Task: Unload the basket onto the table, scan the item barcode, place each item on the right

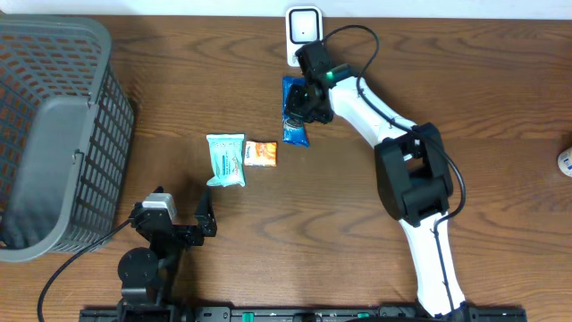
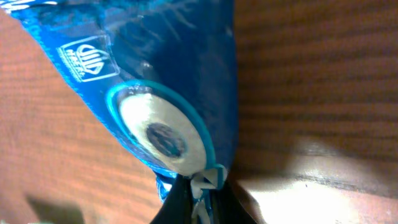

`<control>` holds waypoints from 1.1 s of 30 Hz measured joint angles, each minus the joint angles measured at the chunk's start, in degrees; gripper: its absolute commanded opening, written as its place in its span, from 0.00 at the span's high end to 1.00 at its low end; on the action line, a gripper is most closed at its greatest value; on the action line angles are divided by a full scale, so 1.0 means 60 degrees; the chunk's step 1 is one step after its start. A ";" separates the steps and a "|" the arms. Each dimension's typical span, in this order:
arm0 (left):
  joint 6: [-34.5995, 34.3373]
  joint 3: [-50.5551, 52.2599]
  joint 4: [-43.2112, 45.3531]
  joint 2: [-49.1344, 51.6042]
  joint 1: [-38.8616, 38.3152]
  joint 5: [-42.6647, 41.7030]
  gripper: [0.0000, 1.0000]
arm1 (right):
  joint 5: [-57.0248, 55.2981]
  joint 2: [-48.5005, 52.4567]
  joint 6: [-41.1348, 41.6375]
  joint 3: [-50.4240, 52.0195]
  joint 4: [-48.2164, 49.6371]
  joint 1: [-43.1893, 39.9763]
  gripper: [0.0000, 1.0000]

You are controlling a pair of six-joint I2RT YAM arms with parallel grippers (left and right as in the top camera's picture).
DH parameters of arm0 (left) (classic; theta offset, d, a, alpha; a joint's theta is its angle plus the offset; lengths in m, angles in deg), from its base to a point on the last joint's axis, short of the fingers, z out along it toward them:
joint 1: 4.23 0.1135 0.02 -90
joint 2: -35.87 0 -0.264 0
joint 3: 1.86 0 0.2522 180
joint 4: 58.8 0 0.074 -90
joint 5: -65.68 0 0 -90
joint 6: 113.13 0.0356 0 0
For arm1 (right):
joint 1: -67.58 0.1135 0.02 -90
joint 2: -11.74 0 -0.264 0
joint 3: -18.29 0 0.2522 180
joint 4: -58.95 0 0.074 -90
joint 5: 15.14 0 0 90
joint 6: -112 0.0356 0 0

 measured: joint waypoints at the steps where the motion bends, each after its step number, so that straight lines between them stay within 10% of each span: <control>1: 0.0000 0.0000 0.0000 0.0000 0.0000 0.0000 0.02 | 0.0441 -0.0047 -0.0328 0.0084 -0.0102 -0.0106 0.99; 12: 0.0000 0.0000 0.0000 0.0000 0.0000 0.0000 0.02 | 0.7202 -0.0284 -0.5843 0.0696 -0.3683 -0.2135 0.99; 23: 0.0000 0.0000 0.0000 0.0000 0.0000 0.0000 0.02 | 0.8524 -0.0284 -0.8193 0.3173 -0.2714 -0.2029 0.97; 30: 0.0000 0.0000 0.0000 0.0004 0.0000 0.0004 0.02 | 0.6812 -0.0466 -0.6961 0.3078 -0.2834 -0.2011 0.50; 32: 0.0000 0.0000 0.0004 0.0000 0.0000 0.0004 0.02 | 0.6346 -0.0586 -0.6794 0.2674 -0.3126 -0.2007 0.01; 33: 0.0000 0.0000 0.0000 0.0000 0.0000 0.0000 0.02 | 0.6218 -0.0597 -0.6779 0.2401 -0.3384 -0.2022 0.01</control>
